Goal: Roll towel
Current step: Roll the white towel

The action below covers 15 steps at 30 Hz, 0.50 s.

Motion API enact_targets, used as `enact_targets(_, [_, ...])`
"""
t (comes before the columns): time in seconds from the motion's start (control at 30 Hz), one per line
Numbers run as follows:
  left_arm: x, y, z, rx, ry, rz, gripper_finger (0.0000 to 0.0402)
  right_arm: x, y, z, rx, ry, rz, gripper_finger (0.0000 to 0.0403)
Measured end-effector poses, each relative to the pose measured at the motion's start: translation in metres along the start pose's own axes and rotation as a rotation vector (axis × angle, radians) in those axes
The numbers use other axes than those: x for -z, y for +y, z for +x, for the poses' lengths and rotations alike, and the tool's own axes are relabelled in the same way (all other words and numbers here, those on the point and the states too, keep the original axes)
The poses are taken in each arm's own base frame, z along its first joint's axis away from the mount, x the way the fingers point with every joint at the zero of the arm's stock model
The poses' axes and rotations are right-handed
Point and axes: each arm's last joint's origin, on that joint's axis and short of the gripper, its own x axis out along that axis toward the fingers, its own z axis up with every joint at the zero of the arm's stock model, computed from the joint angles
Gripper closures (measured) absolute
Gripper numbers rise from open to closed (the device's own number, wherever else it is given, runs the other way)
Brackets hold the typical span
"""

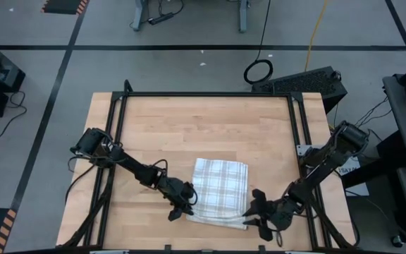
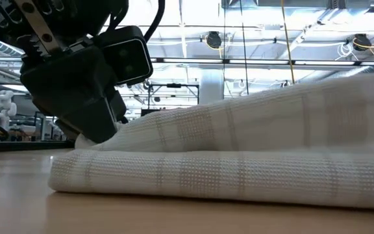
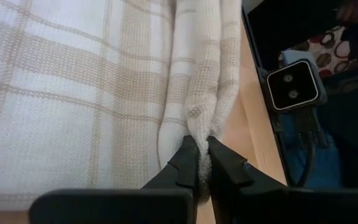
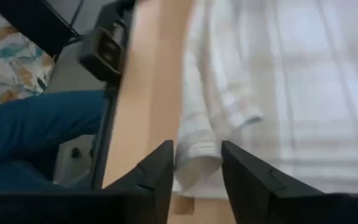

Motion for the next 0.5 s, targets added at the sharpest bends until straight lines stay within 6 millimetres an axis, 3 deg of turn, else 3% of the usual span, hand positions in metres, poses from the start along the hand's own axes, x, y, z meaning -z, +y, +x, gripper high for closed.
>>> enact_targets(0.23, [-0.001,0.0,0.0,-0.016,-0.021,-0.018,0.0379,0.011,0.014,-0.011,0.047,-0.116,-0.167,0.0248])
enact_targets(0.5, [-0.002,0.0,0.0,-0.015,-0.03,-0.041,0.0379,0.011,0.037,-0.015,-0.028,-0.299,-0.322,0.0253])
